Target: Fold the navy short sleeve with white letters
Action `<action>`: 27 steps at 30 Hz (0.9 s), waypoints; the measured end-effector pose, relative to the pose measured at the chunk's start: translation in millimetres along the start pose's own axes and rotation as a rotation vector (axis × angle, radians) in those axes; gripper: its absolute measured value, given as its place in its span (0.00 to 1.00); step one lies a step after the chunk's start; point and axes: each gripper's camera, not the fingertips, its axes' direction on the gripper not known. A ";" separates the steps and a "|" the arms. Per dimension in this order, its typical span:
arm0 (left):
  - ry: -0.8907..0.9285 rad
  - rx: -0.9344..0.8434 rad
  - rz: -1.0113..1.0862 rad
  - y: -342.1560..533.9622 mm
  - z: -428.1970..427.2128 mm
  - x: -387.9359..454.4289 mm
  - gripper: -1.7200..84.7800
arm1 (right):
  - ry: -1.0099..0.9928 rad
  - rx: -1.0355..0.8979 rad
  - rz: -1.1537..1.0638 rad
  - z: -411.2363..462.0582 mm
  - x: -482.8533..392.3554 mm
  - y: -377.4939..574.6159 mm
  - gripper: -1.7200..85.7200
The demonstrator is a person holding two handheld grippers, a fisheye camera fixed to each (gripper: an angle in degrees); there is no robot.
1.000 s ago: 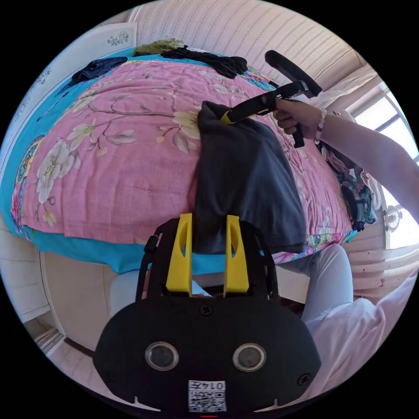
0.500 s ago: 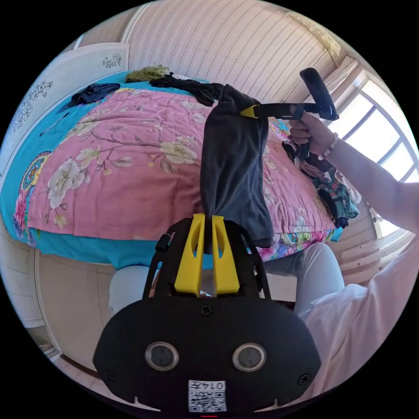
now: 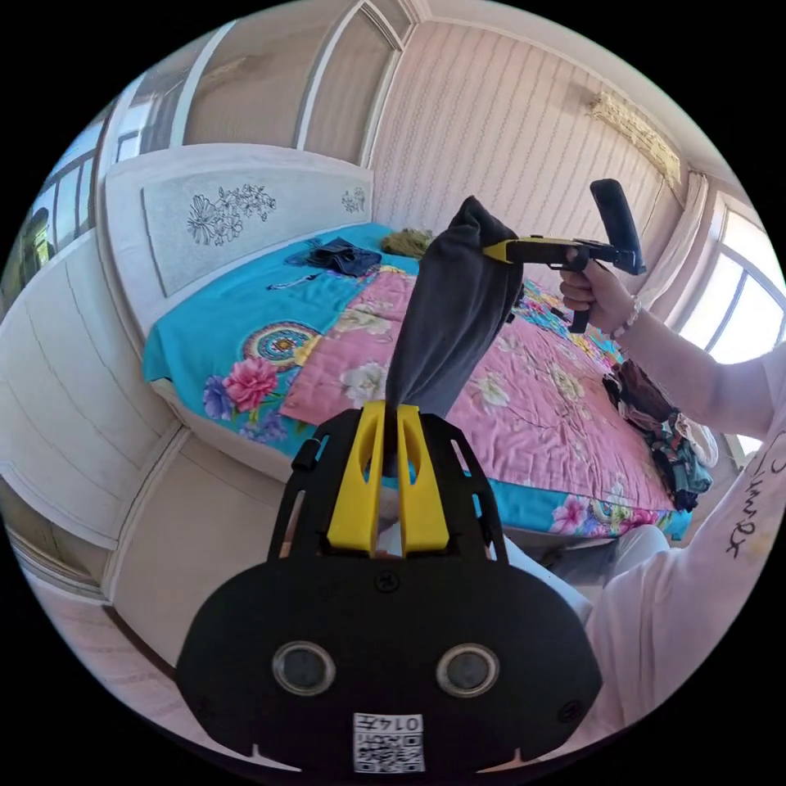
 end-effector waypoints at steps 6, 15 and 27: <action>-0.079 0.041 0.004 -56.6 -14.0 -57.7 0.02 | -0.028 -0.082 0.035 77.3 39.8 -77.3 0.09; -0.314 -0.182 -0.245 -141.7 105.6 -187.6 0.08 | 0.187 -0.265 0.306 225.2 144.3 -178.7 0.13; 0.036 -0.120 -0.073 -55.5 57.2 -74.3 0.08 | 0.081 -0.327 0.495 99.2 73.4 195.4 0.11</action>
